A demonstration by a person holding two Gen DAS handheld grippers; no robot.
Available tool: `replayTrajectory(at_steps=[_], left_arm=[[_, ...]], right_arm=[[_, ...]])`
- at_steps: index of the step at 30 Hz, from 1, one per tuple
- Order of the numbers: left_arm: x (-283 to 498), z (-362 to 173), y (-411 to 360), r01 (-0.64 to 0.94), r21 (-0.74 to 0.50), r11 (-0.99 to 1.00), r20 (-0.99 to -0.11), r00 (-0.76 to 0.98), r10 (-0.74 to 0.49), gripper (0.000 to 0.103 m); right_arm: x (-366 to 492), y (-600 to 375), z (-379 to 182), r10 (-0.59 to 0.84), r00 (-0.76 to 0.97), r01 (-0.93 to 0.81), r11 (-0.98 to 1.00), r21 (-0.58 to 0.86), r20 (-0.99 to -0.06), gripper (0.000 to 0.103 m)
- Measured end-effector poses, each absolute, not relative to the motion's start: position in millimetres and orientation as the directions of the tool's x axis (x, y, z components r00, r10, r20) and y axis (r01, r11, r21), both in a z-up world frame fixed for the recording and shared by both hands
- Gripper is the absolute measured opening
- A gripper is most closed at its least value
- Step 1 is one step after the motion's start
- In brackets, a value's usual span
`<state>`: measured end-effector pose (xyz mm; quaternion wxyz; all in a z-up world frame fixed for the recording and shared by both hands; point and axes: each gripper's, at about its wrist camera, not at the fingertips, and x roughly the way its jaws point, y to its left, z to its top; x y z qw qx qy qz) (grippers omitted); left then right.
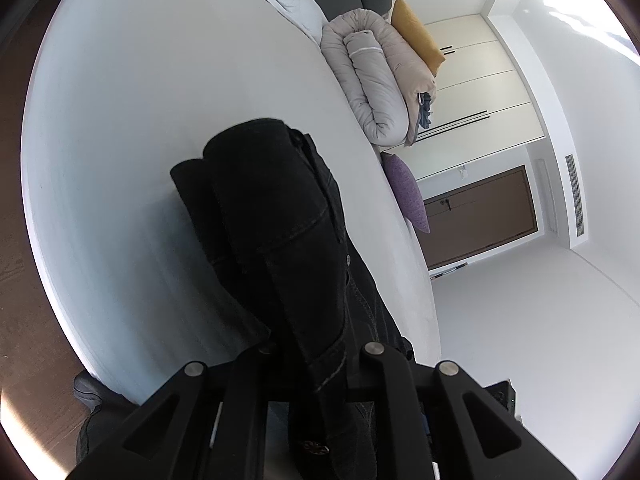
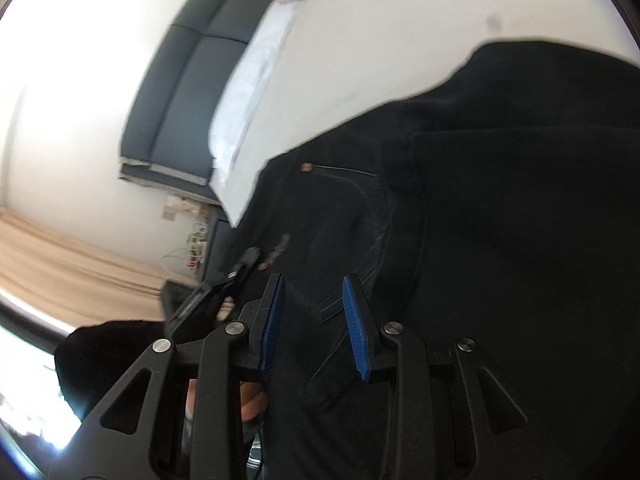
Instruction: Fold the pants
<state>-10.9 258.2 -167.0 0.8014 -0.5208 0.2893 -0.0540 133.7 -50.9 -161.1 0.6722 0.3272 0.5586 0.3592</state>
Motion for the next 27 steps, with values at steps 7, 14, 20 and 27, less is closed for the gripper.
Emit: replayTrajectory(at_steps=[7,14,20,27], left_arm=[[-8.9,-163.3,256.3,-0.214,-0.859,0.464,-0.413,0.826,-0.383,0.011],[-5.5,-149.4,249.4,-0.187,-0.837,0.515,-0.414,0.831,-0.371,0.011],[-0.4,-101.1,217.8,-0.097,-0.722,0.685,-0.442,0.826,-0.349,0.011],[4.5,-29.8,104.8,0.142,-0.293,0.945,-0.502,0.819,-0.278,0.011]], right_arm=[[150.9,-53.4,-206.0,0.818,0.118,0.046,0.561,0.826,-0.562,0.0],[146.1,-48.6,-209.8,0.799,0.163,-0.007,0.587,0.809,-0.579,0.0],[135.6,-65.1,-184.3,0.831,0.233,-0.069,0.533,0.843,-0.506,0.016],[118.3,-137.4,-146.6,0.859,0.362,-0.067,0.412,0.909,-0.363,0.076]])
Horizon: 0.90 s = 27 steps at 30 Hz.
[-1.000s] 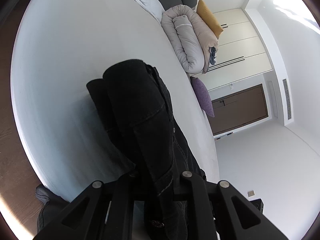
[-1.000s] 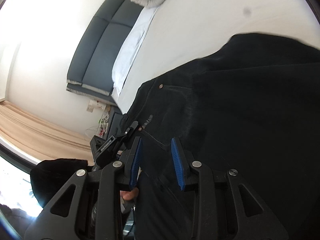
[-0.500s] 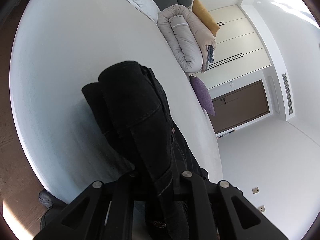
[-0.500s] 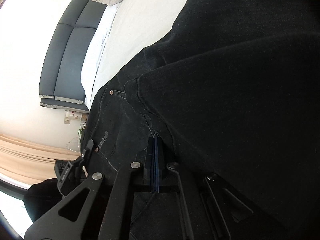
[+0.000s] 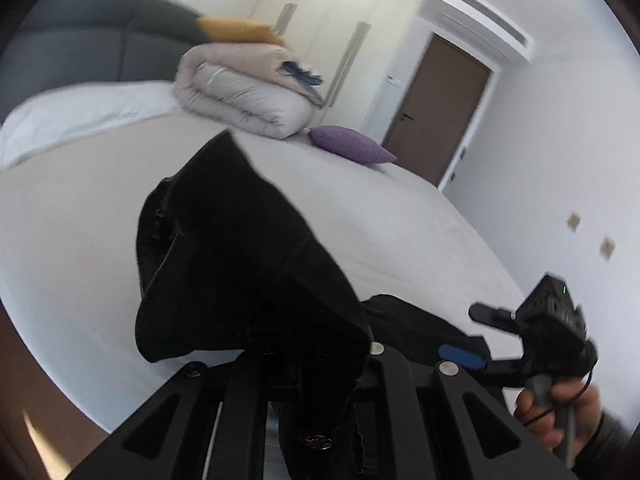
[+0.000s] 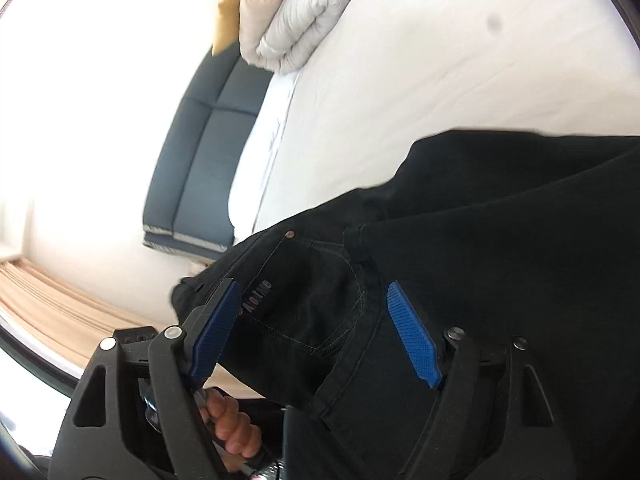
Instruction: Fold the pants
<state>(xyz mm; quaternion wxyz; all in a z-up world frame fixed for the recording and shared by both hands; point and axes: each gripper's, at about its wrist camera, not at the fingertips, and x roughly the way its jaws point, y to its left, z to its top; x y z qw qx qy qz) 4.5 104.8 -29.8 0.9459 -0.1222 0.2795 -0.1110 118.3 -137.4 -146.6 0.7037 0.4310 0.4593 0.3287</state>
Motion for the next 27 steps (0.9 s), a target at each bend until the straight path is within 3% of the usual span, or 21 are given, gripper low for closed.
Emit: replayTrajectory(at_steps=[4,6,10,16,18,20,25,26,27], left_arm=[[-22.4,-32.5,-5.1,0.383,0.185,0.905,-0.524,0.817,-0.239,0.011],[-34.8,-47.4,-38.3,0.455,0.288,0.843,-0.542,0.803,-0.248,0.011],[-50.7,-72.8,-76.5,0.531,0.366,0.765,-0.586,0.77,-0.254,0.01],[-55.7,-93.3,-98.8,0.547,0.497,0.674,-0.601,0.777,-0.187,0.01],[-58.9,-96.0,-104.3,0.541,0.523,0.659,-0.59,0.787,-0.178,0.01],[-60.4,-99.1,-107.6,0.536,0.546,0.644,-0.582,0.796,-0.169,0.01],[-76.0,-107.4,-112.2,0.532,0.586,0.611,-0.565,0.809,-0.163,0.01],[-76.9,-107.3,-113.2,0.531,0.588,0.61,-0.563,0.81,-0.163,0.01],[-82.4,-109.5,-114.1,0.53,0.59,0.608,-0.56,0.812,-0.164,0.01]], right_arm=[[101.7,-181.8,-154.6,0.893,0.361,-0.016,0.293,0.956,-0.268,0.076],[91.2,-197.5,-161.4,0.894,0.374,0.003,0.265,0.964,-0.247,0.076],[79.6,-231.9,-178.2,0.878,0.407,0.069,0.247,0.967,-0.253,0.076],[62.9,-275.1,-182.9,0.873,0.458,0.056,0.161,0.985,-0.169,0.077],[62.8,-282.7,-184.5,0.859,0.461,0.08,0.211,0.974,-0.224,0.083],[65.8,-287.6,-188.1,0.856,0.422,0.118,0.273,0.955,-0.298,0.083],[70.9,-262.0,-178.4,0.851,0.368,0.099,0.365,0.926,-0.375,0.083],[72.2,-253.2,-178.0,0.844,0.363,0.099,0.387,0.917,-0.396,0.079],[72.6,-251.0,-177.6,0.832,0.361,0.099,0.416,0.904,-0.422,0.068]])
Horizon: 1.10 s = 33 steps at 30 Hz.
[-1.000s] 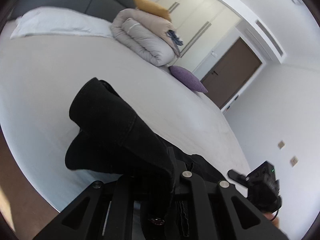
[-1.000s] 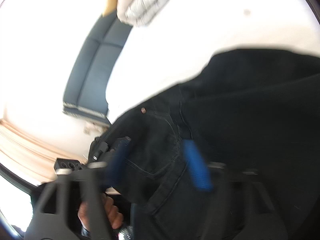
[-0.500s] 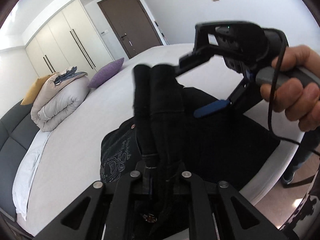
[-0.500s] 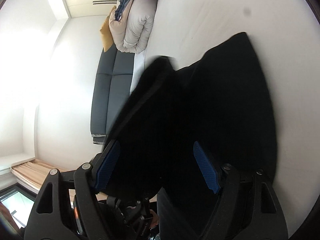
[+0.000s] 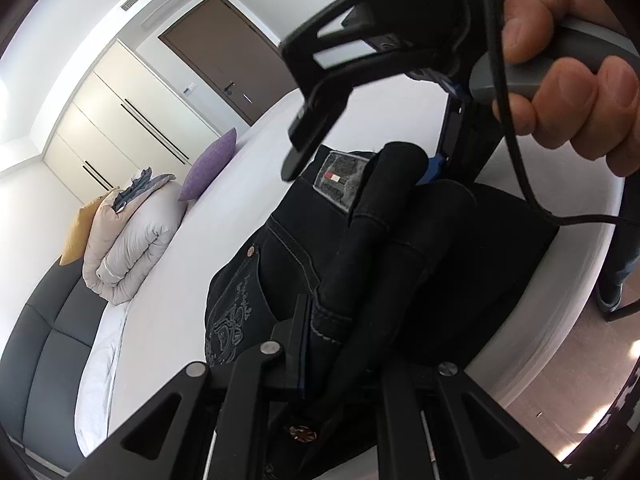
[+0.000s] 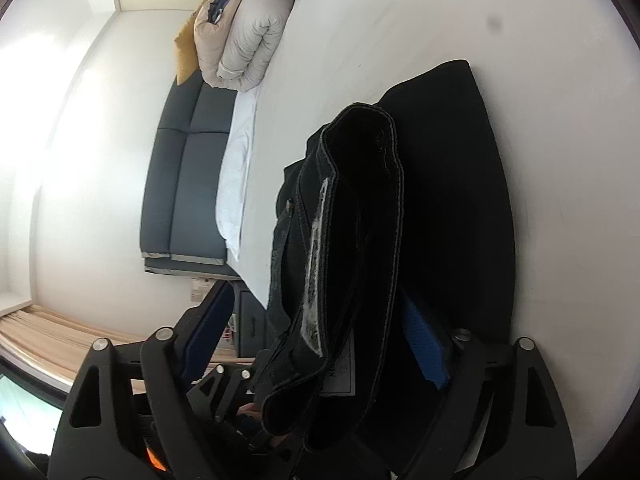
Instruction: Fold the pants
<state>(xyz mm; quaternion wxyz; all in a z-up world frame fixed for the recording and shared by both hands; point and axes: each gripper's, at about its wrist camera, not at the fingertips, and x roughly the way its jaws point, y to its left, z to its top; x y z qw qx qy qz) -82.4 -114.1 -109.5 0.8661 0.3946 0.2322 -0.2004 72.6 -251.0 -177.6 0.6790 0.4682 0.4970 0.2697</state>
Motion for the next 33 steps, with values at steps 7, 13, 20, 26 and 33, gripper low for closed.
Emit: replayTrajectory(at_steps=[7,13,20,26,33], left_arm=[[-87.1,-109.6,-118.0,0.548,0.58,0.603,-0.568,0.802,-0.183,0.01],[-84.0,-104.2,-120.4,0.562,0.568,0.601,-0.569,0.796,-0.206,0.01],[-81.5,-101.6,-129.9,0.588,0.543,0.599,-0.577,0.78,-0.243,0.01],[-82.0,-112.4,-127.1,0.624,0.488,0.61,-0.617,0.741,-0.265,0.011],[-81.7,-112.4,-117.4,0.64,0.41,0.65,-0.641,0.709,-0.294,0.026]], right_arm=[[70.9,-243.7,-187.5,0.784,0.373,0.098,0.499,0.861,-0.497,0.015],[71.3,-246.7,-174.6,0.752,0.415,0.065,0.536,0.841,-0.512,0.014],[59.9,-271.0,-164.1,0.731,0.446,0.068,0.548,0.834,-0.517,0.014],[46.0,-282.8,-177.3,0.718,0.438,0.099,0.56,0.823,-0.541,0.014],[39.6,-284.2,-189.8,0.73,0.437,0.076,0.552,0.83,-0.526,0.016]])
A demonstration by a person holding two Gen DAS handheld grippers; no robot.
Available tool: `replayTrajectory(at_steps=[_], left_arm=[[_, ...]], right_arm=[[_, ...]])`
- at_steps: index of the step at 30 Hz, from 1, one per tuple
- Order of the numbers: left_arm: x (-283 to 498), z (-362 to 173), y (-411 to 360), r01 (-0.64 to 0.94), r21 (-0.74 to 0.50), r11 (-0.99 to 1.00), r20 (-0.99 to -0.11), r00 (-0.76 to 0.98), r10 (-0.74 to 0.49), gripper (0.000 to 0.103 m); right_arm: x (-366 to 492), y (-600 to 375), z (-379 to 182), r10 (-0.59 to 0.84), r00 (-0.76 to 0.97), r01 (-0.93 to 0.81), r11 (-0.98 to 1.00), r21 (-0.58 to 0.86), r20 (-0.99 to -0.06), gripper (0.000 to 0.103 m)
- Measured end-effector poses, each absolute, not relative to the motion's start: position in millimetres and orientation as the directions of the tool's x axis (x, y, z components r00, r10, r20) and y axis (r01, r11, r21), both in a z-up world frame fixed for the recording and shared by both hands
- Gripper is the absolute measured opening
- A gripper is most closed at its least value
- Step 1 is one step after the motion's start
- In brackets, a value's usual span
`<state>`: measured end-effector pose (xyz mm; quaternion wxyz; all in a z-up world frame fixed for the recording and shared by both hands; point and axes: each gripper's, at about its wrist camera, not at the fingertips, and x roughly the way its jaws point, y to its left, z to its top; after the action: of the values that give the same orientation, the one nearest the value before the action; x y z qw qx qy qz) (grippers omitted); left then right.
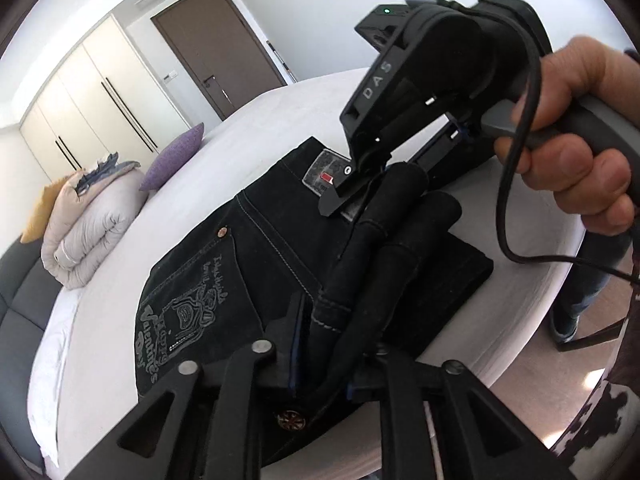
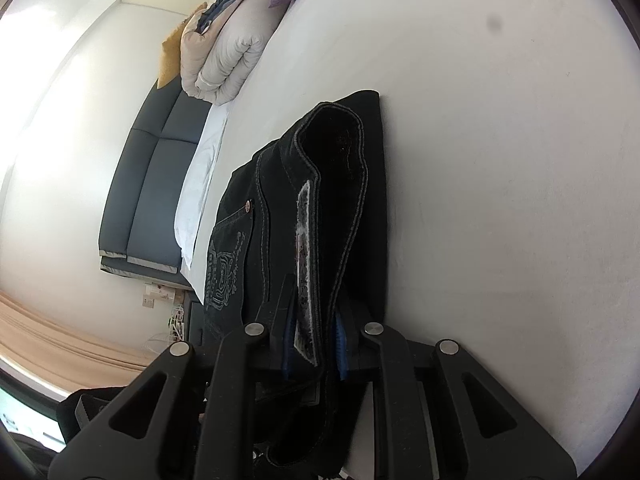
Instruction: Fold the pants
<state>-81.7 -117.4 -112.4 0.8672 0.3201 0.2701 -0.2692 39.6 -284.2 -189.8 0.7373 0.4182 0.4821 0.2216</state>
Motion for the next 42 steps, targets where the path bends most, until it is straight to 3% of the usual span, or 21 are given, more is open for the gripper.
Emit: replayTrajectory(at_steps=[2,4,8,11,15,18,23,26,42], left_arm=[[-83.7,-102.7,-109.9,0.643,0.364,0.674,-0.636,0.7,-0.325,0.065],[-88.6,-89.2,-98.7,0.656,0.306,0.69,-0.625,0.685,-0.374,0.076],[-95.2,-62.2,-70.0,0.661,0.178,0.729,-0.607,0.657,-0.447,0.086],[-74.7,-43.6,-42.2,0.614,0.046,0.788,-0.599,0.649,-0.47,0.086],[-25.2,-31.8,2.8,0.52,-0.258,0.814,-0.576,0.594,-0.562,0.086],[13.4,-43.7,18.8,0.438,-0.381,0.814,-0.625,0.527,-0.576,0.086],[40.2,-86.8,16.5,0.345,-0.379,0.859,-0.754,0.423,-0.503,0.085],[38.8,-95.5,10.8,0.348,-0.356,0.867,-0.768,0.419,-0.484,0.085],[41.6,-102.2,3.7,0.36,-0.328,0.874,-0.772,0.431,-0.467,0.087]], right_arm=[[40.1,-284.3,-190.5,0.731,0.441,0.076,0.548,0.833,-0.521,0.016],[39.3,-284.9,-190.8,0.73,0.442,0.069,0.551,0.832,-0.521,0.017],[36.9,-293.1,-183.0,0.717,0.452,0.07,0.564,0.823,-0.53,0.024],[32.0,-310.4,-169.4,0.678,0.491,0.088,0.586,0.806,-0.547,0.029],[29.6,-311.0,-138.5,0.697,0.534,0.013,0.559,0.829,-0.479,0.029],[36.5,-281.3,-122.4,0.749,0.488,-0.087,0.553,0.829,-0.448,0.029],[44.0,-241.4,-150.6,0.76,0.371,-0.055,0.592,0.804,-0.534,0.029],[33.3,-246.3,-170.1,0.769,0.373,-0.017,0.565,0.825,-0.519,0.028],[-4.5,-264.9,-158.7,0.747,0.415,-0.028,0.581,0.813,-0.519,0.028]])
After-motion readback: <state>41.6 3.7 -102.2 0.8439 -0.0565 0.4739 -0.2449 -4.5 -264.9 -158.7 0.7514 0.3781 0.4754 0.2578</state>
